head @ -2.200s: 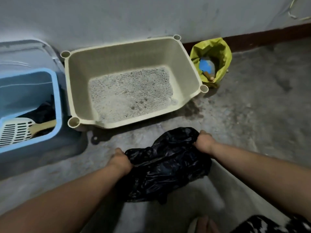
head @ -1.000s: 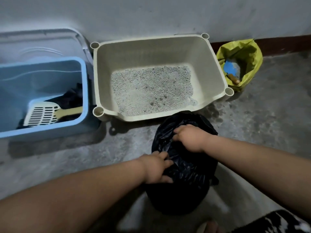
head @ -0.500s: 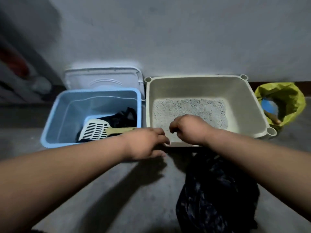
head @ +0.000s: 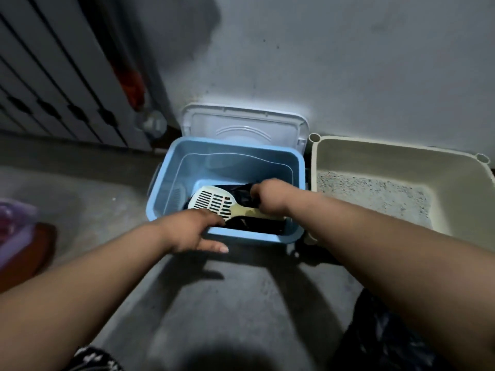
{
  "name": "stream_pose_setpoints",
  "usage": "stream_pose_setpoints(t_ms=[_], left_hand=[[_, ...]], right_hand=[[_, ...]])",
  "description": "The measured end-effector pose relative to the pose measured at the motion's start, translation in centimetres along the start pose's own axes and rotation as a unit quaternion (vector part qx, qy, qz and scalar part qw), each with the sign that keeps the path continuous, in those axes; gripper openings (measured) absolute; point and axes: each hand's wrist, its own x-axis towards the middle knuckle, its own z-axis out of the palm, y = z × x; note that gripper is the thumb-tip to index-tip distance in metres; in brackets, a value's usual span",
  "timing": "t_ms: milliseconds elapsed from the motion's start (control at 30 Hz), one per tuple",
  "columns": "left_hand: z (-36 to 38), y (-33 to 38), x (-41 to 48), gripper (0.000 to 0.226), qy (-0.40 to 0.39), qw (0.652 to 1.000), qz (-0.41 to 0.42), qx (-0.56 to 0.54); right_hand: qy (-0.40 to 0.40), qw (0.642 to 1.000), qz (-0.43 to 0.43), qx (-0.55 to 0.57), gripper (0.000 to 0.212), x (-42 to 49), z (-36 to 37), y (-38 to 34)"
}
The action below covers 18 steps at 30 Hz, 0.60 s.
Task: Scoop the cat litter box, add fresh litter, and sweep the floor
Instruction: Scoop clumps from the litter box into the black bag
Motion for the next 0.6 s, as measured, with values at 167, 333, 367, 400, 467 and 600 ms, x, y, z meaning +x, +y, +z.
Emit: stream_pose_setpoints(t_ms=[167, 333, 367, 400, 467, 600], left_hand=[[1.6, -1.0, 1.0, 0.068, 0.074, 0.994, 0.030, 0.076], [1.9, -1.4, 1.4, 0.050, 0.111, 0.985, 0.053, 0.119], [2.0, -1.4, 1.5, 0.050, 0.114, 0.984, 0.055, 0.127], [1.9, -1.5, 1.6, 0.051, 0.111, 0.983, 0.057, 0.137], [1.8, -1.6, 1.7, 0.053, 0.107, 0.981, 0.065, 0.146], [1.6, -2.0, 2.0, 0.054, 0.103, 0.980, 0.101, 0.139]], right_hand=[[-0.133, 0.988, 0.081, -0.021, 0.049, 3.6, 2.9, -1.3], [-0.171, 0.974, 0.150, 0.015, 0.051, 5.5, 6.1, -1.5], [-0.166, 0.974, 0.153, 0.025, 0.047, 5.4, 6.4, -1.6], [-0.160, 0.975, 0.151, 0.033, 0.043, 5.3, 6.6, -1.8], [-0.142, 0.978, 0.150, 0.039, 0.034, 4.7, 6.2, -2.2], [-0.047, 0.984, 0.171, 0.004, 0.040, 2.4, 2.3, -2.0]])
